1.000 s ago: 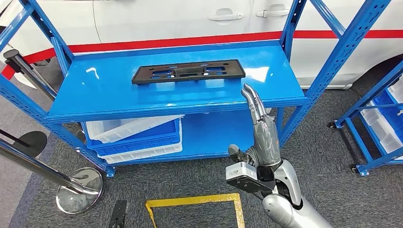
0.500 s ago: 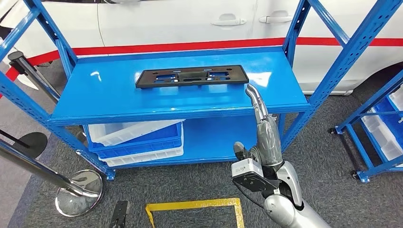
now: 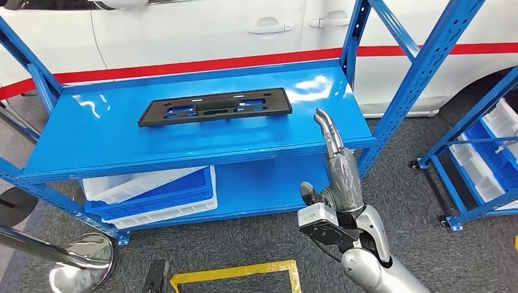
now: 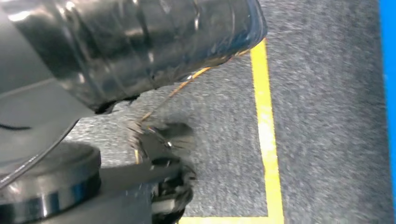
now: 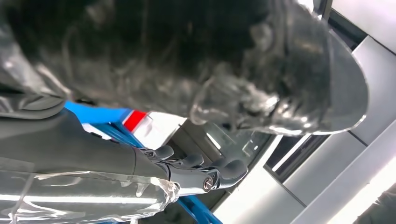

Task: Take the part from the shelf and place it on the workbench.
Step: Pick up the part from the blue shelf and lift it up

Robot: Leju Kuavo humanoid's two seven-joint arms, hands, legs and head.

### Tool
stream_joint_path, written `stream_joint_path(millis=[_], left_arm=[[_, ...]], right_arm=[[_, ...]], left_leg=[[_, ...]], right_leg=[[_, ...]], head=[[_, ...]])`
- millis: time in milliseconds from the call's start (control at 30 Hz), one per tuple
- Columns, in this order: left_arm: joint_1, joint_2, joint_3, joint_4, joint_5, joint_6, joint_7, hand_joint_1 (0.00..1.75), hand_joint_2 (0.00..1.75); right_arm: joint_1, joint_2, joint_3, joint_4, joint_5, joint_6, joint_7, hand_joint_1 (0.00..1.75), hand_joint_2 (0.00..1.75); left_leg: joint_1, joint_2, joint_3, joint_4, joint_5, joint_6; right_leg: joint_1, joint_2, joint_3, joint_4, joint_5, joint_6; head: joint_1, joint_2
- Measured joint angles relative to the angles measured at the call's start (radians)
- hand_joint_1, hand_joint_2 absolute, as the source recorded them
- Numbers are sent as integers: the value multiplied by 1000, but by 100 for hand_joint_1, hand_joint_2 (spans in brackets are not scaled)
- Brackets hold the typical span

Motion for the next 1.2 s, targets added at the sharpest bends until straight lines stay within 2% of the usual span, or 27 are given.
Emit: stream_joint_path(millis=[33,67,133,200,233,333,367,400,467,500,533,567,600,633,700,733,767,833,867,900,933,1000,1033,1067,1100,1200], left_arm=[[1,2,-2,0,0,0,0,0,0],[1,4,-3,1,0,0,0,0,0],[1,4,-4,0,0,0,0,0,0],[-1,2,-5,0,0,0,1,0,0],[-2,1,-6,0,0,0,1,0,0],[-1,-1,-9,0,2,1,2,0,0],[0,-2,-9,0,3,1,2,0,0],[2,-2,-9,0,4,0,2,0,0],[3,-3,-9,0,5,0,2,0,0],[2,-3,-10,0,6,1,2,0,0],[0,-2,-10,0,6,1,2,0,0],[-1,-2,-11,0,7,2,2,0,0],[-2,-1,-11,0,8,3,2,0,0],[-3,-2,-12,0,9,3,2,0,0],[-3,-2,-14,0,10,3,2,0,0],[-5,-2,-16,0,10,3,2,0,0],[-7,-2,-17,0,10,4,2,0,0],[-7,-2,-20,0,11,5,2,0,0],[-5,-3,-22,0,11,6,3,0,0],[-4,-3,-23,0,11,8,4,0,0],[-3,-3,-25,0,11,10,6,0,0],[-5,-2,-28,0,9,12,8,0,0],[-6,-1,-30,0,7,12,9,0,0],[-7,-1,-32,0,6,13,10,0,0],[-7,0,-34,0,5,13,10,0,0],[-8,-3,-36,0,4,12,12,0,0]], right_arm=[[0,0,0,0,0,0,0,0,0],[0,0,0,1,0,0,0,0,0],[0,-1,-1,0,-1,0,0,0,0],[-3,-1,-2,-2,0,-1,0,0,0],[-5,-1,-3,-3,0,-1,0,0,0],[-4,-2,-4,-3,2,0,3,0,0],[-2,-2,-3,-3,2,0,4,0,0],[-1,-2,-4,-3,3,0,5,0,0],[0,-2,-4,-2,3,0,6,0,0],[0,-2,-4,-1,2,1,6,0,0],[0,-2,-3,0,2,2,7,0,0],[1,-2,-3,-1,1,3,8,0,0],[2,-2,-3,-1,0,3,10,0,0],[2,-3,-4,-2,-1,3,10,0,0],[2,-5,-5,-3,-2,2,11,0,0],[1,-5,-5,-4,-2,2,11,0,0],[1,-5,-5,-4,-2,3,11,0,0],[1,-5,-5,-5,-2,7,11,0,0],[1,-5,-5,-5,0,11,11,0,0],[1,-5,-5,-5,2,15,12,0,0],[0,-5,-5,-5,4,19,12,0,0],[-3,-5,-4,-4,6,23,12,0,0],[-5,-4,-3,-4,6,24,13,0,0],[-6,-4,-2,-4,6,24,14,0,0],[-7,-3,-2,-3,6,25,15,0,0],[-11,-2,1,-3,3,26,14,0,0]], left_leg=[[-10,-1,12,-39,25,20],[-16,-1,21,-62,32,33],[-20,1,54,-124,27,42],[-11,3,95,-184,19,39],[-4,2,112,-203,16,36],[3,1,134,-208,2,21],[7,0,143,-206,-7,15],[13,0,154,-203,-17,7],[28,-1,178,-189,-46,-14],[32,-2,186,-180,-60,-26],[34,-1,185,-169,-73,-38],[33,0,181,-160,-83,-47],[31,1,177,-155,-90,-54],[31,3,174,-152,-94,-60],[32,3,164,-118,-94,-68],[33,3,138,-69,-98,-70],[33,2,98,-3,-110,-72],[32,2,6,126,-155,-74],[31,2,-27,155,-168,-72],[28,2,-45,153,-160,-67],[24,1,-48,115,-125,-57],[10,0,-27,-13,-13,-24],[3,-1,-17,-69,24,-9],[-3,-1,-9,-104,45,1],[-7,-2,-7,-119,49,6],[-2,-3,19,-160,62,3]], right_leg=[[-1,1,10,-10,-1,3],[-4,1,17,-19,2,7],[-8,-3,27,-31,10,16],[-6,-10,18,-15,3,24],[-7,-12,-1,20,-14,30],[-22,-14,-106,189,-68,48],[-28,-15,-132,217,-63,56],[-35,-16,-143,209,-37,66],[-49,-21,-121,106,53,89],[-51,-23,-109,58,81,97],[-50,-25,-102,27,91,92],[-47,-25,-104,18,85,80],[-44,-25,-110,21,74,63],[-43,-24,-108,21,69,44],[-44,-21,-96,17,62,26],[-44,-20,-85,11,59,20],[-44,-20,-74,5,56,16],[-39,-19,-54,-5,48,12],[-36,-17,-44,-7,42,10],[-32,-15,-33,-8,37,8],[-27,-12,-22,-9,30,7],[-20,-9,-1,-12,17,6],[-18,-7,5,-14,13,6],[-19,-6,6,-17,10,9],[-21,-6,6,-20,9,13],[-22,-9,12,-25,-2,29]], head=[[3,0],[4,0],[-3,0],[-6,0],[-5,0],[-3,0],[-2,0],[-2,0],[-2,0],[2,0],[7,0],[8,0],[8,1],[5,1],[-1,1],[-3,1],[-6,1],[-8,1],[-8,1],[-8,1],[-8,1],[-7,1],[-5,1],[-5,1],[-5,1],[-10,1]])
